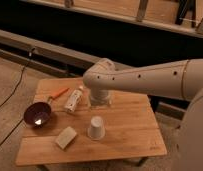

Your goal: Place the ceramic cup over the eraser

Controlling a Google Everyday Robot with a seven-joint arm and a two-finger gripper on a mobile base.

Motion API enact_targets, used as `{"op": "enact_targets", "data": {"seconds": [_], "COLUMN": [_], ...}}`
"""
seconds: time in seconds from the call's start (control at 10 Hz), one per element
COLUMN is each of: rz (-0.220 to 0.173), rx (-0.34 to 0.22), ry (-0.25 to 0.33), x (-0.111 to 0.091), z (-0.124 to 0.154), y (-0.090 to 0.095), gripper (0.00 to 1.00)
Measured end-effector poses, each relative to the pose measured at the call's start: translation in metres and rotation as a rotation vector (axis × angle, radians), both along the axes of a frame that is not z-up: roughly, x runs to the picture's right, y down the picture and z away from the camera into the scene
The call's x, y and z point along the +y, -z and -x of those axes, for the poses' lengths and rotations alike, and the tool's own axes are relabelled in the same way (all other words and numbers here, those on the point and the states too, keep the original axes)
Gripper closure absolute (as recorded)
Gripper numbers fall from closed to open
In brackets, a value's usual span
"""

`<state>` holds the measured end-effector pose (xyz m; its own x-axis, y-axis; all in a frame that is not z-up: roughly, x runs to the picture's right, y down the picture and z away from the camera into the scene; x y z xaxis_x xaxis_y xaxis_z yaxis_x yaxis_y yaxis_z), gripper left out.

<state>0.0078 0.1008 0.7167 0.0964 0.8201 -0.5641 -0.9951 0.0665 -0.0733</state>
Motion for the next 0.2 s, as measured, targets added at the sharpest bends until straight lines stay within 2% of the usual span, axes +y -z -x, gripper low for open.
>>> {"op": "enact_targets", "data": {"seconds": [0.2], "rz": [-0.019], "rx": [0.025], "ry": [-0.036], "x": [-0.0047], "z": [-0.0117], "y": [0.0022], "gripper": [0.34]}}
